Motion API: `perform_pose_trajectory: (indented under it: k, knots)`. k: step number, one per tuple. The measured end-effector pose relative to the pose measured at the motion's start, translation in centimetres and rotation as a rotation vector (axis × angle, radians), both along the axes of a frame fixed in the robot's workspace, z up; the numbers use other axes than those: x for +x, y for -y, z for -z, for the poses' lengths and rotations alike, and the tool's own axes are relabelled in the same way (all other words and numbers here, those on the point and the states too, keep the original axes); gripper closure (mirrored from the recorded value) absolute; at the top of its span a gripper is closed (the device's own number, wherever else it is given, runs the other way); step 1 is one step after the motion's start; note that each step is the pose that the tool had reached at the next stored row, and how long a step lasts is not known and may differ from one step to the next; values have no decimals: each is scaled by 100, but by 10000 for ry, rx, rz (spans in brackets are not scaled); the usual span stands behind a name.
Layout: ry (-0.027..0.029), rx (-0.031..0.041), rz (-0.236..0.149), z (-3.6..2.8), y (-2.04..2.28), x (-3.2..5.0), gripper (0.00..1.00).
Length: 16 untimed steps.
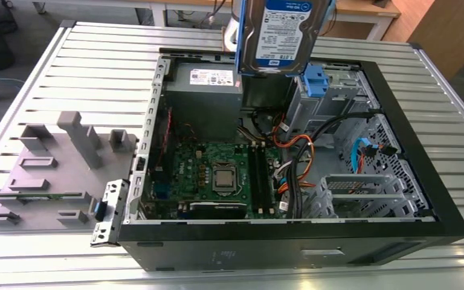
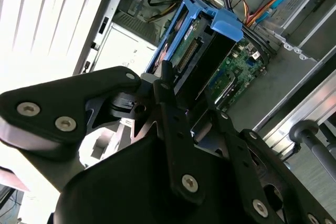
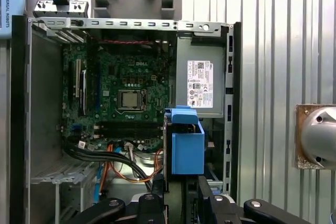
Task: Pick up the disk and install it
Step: 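Pick up the disk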
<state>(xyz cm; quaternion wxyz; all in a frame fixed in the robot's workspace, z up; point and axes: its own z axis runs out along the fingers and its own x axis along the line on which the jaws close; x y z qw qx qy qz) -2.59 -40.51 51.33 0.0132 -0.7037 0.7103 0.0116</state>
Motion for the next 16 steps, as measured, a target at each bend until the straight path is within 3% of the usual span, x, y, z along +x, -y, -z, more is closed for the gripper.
perform_pose_trajectory:
  k: [8,16]
  knots:
    - [-1,-2,0,-1,158,0,65]
    - [0,1,0,1,387,0,65]
